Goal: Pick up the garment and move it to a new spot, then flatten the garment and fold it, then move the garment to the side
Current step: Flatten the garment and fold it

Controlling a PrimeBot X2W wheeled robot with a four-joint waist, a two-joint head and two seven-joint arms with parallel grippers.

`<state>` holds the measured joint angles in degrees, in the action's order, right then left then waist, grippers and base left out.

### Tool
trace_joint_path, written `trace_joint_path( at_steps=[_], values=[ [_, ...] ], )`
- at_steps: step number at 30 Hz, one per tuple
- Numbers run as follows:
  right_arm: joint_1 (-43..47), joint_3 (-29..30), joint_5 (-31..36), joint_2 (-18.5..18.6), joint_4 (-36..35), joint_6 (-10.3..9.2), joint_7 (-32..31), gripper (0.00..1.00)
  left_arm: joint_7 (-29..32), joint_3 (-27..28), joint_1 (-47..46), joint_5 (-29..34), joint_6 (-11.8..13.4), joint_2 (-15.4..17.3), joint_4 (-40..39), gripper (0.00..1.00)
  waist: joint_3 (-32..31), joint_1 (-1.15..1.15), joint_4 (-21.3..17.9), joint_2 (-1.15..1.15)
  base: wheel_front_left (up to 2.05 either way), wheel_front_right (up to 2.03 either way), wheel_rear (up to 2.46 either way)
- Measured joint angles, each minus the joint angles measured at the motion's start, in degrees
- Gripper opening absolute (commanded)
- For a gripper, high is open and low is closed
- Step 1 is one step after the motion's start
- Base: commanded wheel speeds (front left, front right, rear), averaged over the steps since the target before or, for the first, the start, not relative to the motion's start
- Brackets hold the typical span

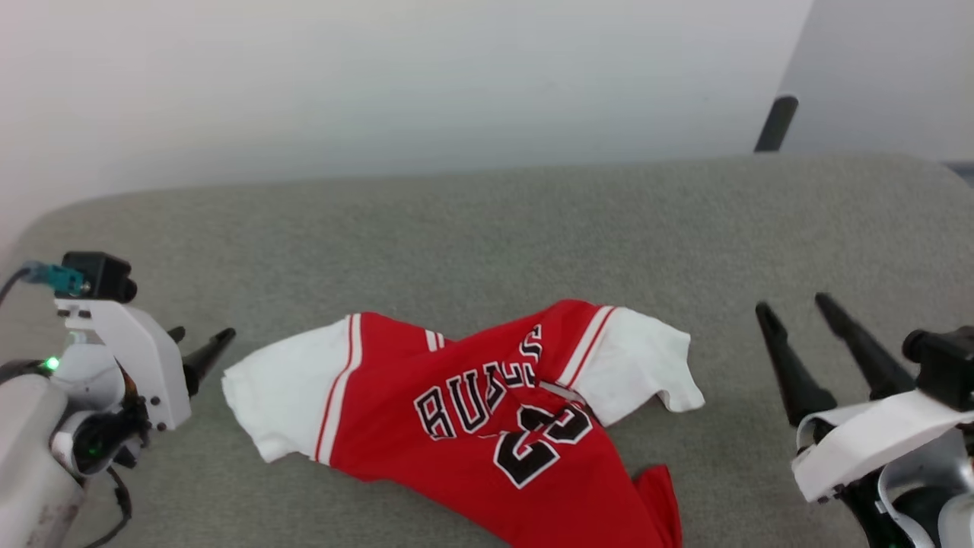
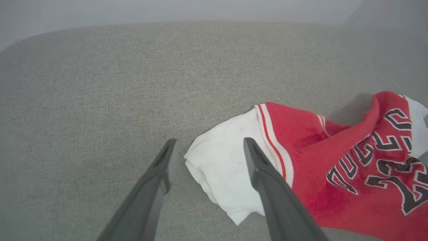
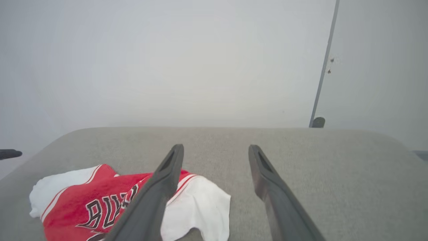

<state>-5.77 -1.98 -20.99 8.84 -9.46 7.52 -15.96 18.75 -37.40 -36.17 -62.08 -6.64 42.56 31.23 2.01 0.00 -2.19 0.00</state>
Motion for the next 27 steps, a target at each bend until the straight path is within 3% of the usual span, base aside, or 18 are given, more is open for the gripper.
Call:
trace_joint_path(
  at_steps=[9, 19, 26, 27],
  values=[
    [-2.76, -2.29, 1.83, 1.41, -2.56, 0.0, 9.09, 1.0, 5.11, -1.24, -4.38, -0.04, -0.42, 0.81, 4.94, 1.0, 6.57, 0.0, -3.03, 0.0, 0.0, 0.0, 0.0],
    [-4.48, -2.6, 1.76, 1.32, -1.99, 0.0, 10.44, 1.0, 14.99, -2.83, -7.91, -1.72, 0.11, 0.65, 9.99, 1.0, 13.07, 0.0, -6.25, 0.0, 0.0, 0.0, 0.0],
    [-5.41, -2.58, 1.38, 1.05, -1.96, 0.0, 10.39, 1.0, 17.44, -2.98, -9.44, -2.25, 1.11, 0.32, 11.54, 1.0, 14.73, 0.0, -6.87, 0.0, 0.0, 0.0, 0.0],
    [-5.41, -2.65, 1.35, 1.05, -1.96, 0.0, 10.33, 1.0, 18.04, -2.88, -9.65, -2.64, 1.49, 0.15, 11.85, 0.96, 14.74, 0.0, -6.83, 0.0, 0.0, 0.0, 0.0]
  ],
)
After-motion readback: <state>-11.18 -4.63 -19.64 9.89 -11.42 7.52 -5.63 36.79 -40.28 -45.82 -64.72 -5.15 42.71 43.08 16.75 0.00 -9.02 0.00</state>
